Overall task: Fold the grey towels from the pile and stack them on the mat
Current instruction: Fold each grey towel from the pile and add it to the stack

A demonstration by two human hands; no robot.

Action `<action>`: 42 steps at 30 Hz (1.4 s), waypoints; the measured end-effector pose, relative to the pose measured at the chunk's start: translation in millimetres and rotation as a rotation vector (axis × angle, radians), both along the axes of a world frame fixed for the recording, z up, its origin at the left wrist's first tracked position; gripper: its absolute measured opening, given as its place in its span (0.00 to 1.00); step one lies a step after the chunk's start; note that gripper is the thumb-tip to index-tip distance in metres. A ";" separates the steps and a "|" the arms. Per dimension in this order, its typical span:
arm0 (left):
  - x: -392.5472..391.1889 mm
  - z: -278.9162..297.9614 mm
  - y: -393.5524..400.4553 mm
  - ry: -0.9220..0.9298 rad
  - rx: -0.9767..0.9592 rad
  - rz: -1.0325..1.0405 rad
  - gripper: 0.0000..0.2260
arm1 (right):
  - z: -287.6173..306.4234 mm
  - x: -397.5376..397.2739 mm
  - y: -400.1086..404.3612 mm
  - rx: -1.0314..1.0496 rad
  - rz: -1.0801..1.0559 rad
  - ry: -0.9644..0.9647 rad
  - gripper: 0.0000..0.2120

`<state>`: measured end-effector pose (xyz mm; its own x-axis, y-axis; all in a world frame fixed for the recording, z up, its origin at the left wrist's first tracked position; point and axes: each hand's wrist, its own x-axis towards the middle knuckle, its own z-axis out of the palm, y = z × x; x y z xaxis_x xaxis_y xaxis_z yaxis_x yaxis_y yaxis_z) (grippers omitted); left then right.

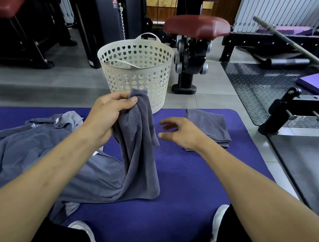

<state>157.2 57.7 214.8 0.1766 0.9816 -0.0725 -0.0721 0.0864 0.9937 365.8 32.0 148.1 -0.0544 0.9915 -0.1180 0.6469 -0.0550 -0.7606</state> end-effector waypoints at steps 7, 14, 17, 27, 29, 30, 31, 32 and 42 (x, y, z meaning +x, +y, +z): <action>-10.5 1.8 -0.5 0.042 -0.010 -0.055 0.05 | -3.1 -3.3 3.5 -0.055 0.034 0.081 0.14; -17.2 -12.7 6.9 0.305 0.038 0.100 0.03 | 12.9 -1.9 0.7 -0.081 0.043 0.056 0.04; -19.4 -27.1 6.7 0.800 0.340 0.228 0.06 | 23.1 -2.0 -2.5 0.014 -0.006 0.146 0.03; 13.8 -32.8 -20.5 0.491 0.346 -0.157 0.15 | 49.9 -7.3 -19.2 0.209 0.042 0.284 0.04; 14.5 -30.4 -20.0 0.487 0.344 -0.105 0.09 | 49.6 -8.0 -19.9 0.218 0.012 0.328 0.02; 14.8 -28.5 -19.2 0.482 0.344 -0.063 0.07 | 48.5 -8.5 -19.7 0.211 -0.007 0.347 0.01; 14.8 -26.2 -17.6 0.473 0.341 -0.017 0.07 | 45.9 -7.7 -19.0 0.190 -0.032 0.367 0.02; 13.9 -23.9 -14.9 0.448 0.329 0.028 0.07 | 43.8 -5.9 -18.5 0.148 -0.054 0.390 0.03; -15.2 -2.6 9.3 0.183 0.179 0.140 0.07 | 9.8 0.8 -8.5 -0.196 0.039 0.106 0.18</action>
<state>142.0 67.0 212.2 0.0386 0.9956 0.0856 0.1106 -0.0894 0.9898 366.6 23.5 157.9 -0.1142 0.9470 -0.3002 0.5688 -0.1854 -0.8013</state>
